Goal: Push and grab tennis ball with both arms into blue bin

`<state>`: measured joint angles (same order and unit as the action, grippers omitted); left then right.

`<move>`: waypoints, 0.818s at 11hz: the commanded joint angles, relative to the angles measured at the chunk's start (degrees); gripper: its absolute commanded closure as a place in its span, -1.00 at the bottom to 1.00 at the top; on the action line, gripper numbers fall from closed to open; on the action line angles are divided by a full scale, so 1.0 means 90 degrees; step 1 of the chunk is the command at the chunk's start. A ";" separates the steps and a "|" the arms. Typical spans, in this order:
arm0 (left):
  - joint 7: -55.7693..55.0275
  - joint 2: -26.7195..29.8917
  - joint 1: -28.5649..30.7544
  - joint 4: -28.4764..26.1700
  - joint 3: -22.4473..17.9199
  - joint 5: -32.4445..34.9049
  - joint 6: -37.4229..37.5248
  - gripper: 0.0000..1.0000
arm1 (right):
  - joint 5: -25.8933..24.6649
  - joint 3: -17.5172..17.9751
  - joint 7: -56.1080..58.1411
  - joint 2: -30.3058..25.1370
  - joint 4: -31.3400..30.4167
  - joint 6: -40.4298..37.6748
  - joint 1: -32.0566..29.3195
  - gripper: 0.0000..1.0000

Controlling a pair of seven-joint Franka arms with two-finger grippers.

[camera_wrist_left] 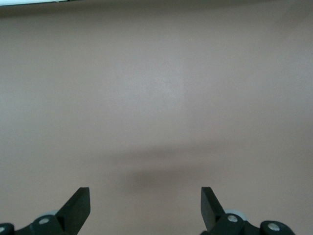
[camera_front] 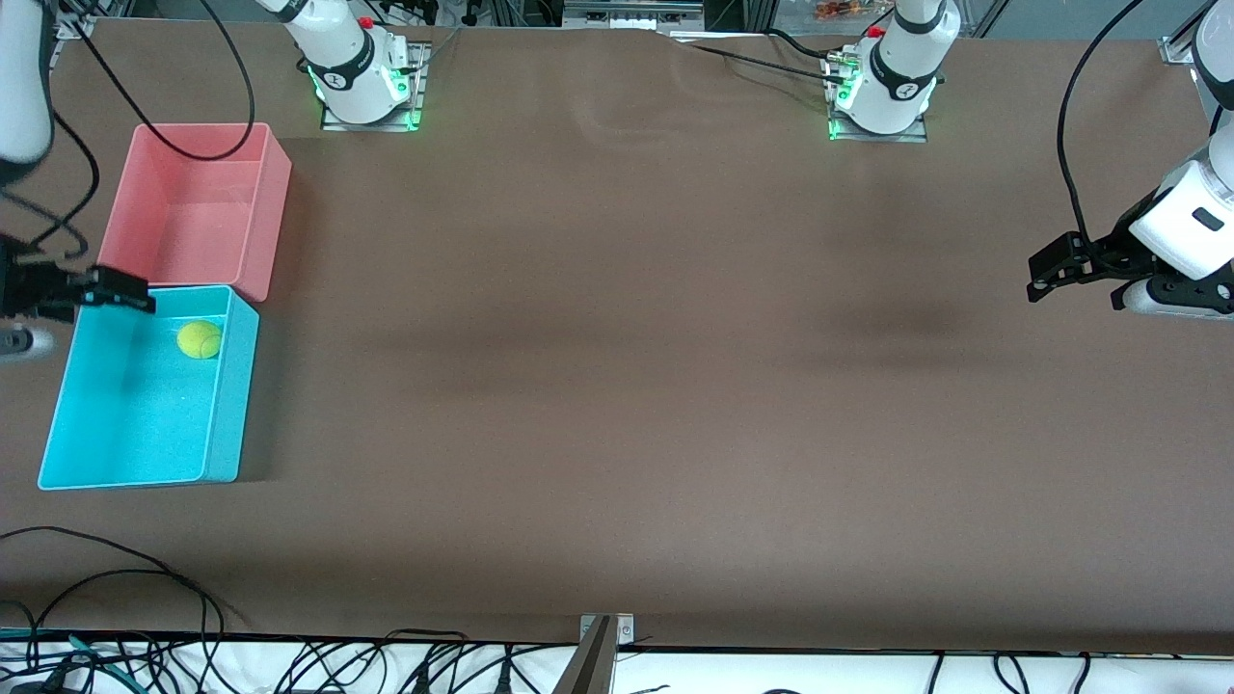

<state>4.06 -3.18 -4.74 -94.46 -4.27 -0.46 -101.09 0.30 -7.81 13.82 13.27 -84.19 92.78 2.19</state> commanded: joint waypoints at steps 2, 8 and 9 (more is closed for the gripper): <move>-0.0051 0.0031 0.0038 -0.0012 0.0045 0.0071 0.0051 -1.00 | -0.0092 0.0594 -0.1162 -0.2057 -0.2788 0.1660 -0.0126 -1.00; -0.0041 0.0031 0.0038 -0.0012 0.0045 0.0071 0.0051 -1.00 | -0.0033 0.1138 -0.1194 -0.1426 -0.1925 0.0961 -0.0670 -1.00; -0.0041 0.0031 0.0048 -0.0012 0.0045 0.0071 0.0051 -1.00 | -0.0033 0.1160 -0.1184 -0.1435 -0.1915 0.0932 -0.0682 -1.00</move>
<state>4.06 -3.24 -4.74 -94.49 -4.25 -0.46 -101.08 0.29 -0.39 4.11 -2.25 -105.19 103.55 -1.00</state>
